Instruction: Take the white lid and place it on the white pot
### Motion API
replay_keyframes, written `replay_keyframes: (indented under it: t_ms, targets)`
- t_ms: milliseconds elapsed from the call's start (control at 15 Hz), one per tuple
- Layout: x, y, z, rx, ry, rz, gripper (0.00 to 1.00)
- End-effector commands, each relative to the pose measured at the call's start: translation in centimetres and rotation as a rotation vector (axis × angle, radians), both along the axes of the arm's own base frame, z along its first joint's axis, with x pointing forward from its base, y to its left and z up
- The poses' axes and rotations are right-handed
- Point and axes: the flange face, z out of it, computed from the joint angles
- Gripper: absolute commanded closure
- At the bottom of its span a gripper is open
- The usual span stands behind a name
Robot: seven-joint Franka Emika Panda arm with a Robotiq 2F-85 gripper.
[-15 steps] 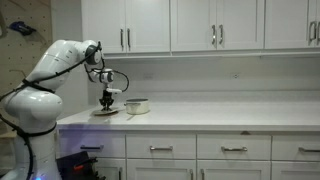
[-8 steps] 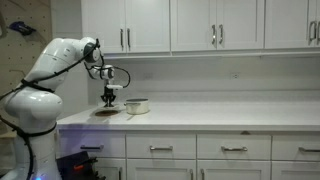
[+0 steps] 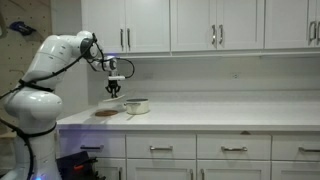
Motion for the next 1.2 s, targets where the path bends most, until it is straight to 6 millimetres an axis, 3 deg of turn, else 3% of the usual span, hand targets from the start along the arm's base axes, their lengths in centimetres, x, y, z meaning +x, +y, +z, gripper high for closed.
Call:
replay_keyframes:
  t_ms: [0, 400, 1133]
  targets:
    - [1.5, -0.7, 3.4, 0.01, -0.04, -0.133, 0.94]
    - [4.3, -2.7, 5.3, 0.013, -0.092, -0.337, 0.94]
    - [7.7, -6.7, 6.5, 0.048, -0.107, -0.642, 0.94]
